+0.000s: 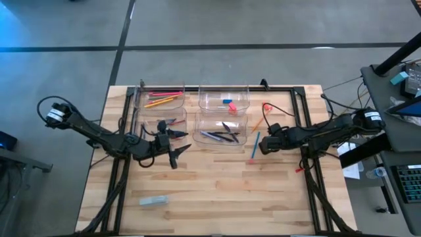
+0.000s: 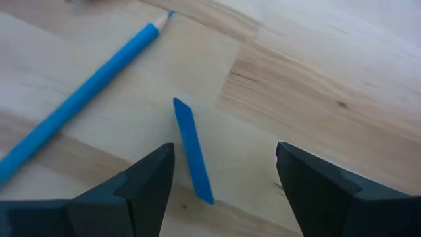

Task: Sort crayons/erasers/pens/pencils in bins
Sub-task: Put the blue eraser into the top right transparent bin

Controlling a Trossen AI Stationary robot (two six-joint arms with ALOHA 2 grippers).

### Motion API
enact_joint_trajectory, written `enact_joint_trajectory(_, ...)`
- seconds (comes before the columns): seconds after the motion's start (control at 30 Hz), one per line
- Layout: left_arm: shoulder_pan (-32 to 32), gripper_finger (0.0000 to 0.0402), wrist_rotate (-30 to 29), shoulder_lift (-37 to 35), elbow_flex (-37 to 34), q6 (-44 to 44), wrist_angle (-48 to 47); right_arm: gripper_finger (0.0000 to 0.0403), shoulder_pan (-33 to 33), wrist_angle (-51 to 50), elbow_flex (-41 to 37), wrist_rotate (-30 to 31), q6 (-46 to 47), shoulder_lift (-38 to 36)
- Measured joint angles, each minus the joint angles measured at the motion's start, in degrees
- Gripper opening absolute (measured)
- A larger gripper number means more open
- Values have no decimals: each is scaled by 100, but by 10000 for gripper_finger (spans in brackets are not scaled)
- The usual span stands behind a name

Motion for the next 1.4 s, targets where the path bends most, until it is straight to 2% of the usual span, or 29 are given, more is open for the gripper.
enact_joint_trajectory(0.17, 0, 203, -1, 0, -3, -2, 1, 247, 2, 54, 9, 34, -219, 242)
enact_joint_trajectory(0.3, 0, 203, -1, 0, -3, -2, 1, 215, 2, 234, 7, 35, -515, 522)
enact_joint_trajectory(0.5, 0, 203, -1, 0, -5, -2, 3, 127, 2, 472, 3, 9, -934, 690)
enact_joint_trajectory(0.7, 0, 203, -1, 0, -14, -2, 5, 24, 4, 459, 90, -39, -1341, 397)
enact_joint_trajectory(0.83, 0, 203, -1, 0, -14, -4, 6, 19, -9, 311, 316, 51, -1527, 113)
enact_joint_trajectory(0.93, 0, 203, -1, 0, -14, -7, 32, 18, 2, 354, 614, 340, -1770, -101)
enact_joint_trajectory(1.13, 0, 203, -1, 0, -14, -10, 31, 17, -2, 457, 1418, 1718, -2342, -299)
enact_joint_trajectory(1.2, 0, 203, -2, 0, -14, -10, 43, 16, -56, 784, 1641, 2023, -2768, -241)
enact_joint_trajectory(1.3, 0, 203, -3, 0, -18, -11, 76, 16, -366, 1638, 1859, 1797, -3533, -130)
enact_joint_trajectory(1.4, 0, 203, 1, 0, -18, -11, 96, 16, -843, 2271, 2000, 1052, -4191, 44)
